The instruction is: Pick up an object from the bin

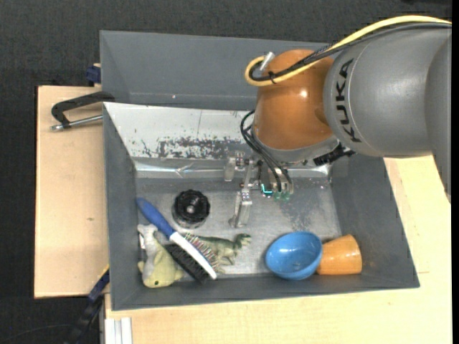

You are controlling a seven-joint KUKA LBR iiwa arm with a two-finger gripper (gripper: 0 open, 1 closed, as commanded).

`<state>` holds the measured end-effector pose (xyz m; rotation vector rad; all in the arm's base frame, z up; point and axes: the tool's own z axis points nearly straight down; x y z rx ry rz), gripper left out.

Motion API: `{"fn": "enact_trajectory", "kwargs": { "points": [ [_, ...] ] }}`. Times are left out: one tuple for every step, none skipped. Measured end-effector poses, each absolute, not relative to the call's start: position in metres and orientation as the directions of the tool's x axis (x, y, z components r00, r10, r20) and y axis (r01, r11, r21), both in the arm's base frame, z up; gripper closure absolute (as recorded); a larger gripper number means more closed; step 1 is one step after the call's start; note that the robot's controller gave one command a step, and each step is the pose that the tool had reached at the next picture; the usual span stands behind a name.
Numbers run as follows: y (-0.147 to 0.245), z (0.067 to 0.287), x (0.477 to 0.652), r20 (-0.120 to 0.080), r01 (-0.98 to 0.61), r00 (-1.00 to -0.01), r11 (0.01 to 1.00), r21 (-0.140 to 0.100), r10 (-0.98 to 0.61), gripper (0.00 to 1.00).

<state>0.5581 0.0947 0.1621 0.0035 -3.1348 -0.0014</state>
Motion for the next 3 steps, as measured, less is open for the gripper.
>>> {"fn": "enact_trajectory", "kwargs": {
  "points": [
    [0.167, 0.141, 0.553, 0.001, -0.101, -0.995, 0.995, 0.004, -0.101, 0.0],
    [0.165, 0.067, 0.585, 0.0, -0.185, -0.983, 0.983, 0.001, -0.185, 0.0],
    [0.166, 0.072, 0.586, -0.005, -0.184, -0.983, 0.983, 0.003, -0.184, 1.0]
  ]
}}
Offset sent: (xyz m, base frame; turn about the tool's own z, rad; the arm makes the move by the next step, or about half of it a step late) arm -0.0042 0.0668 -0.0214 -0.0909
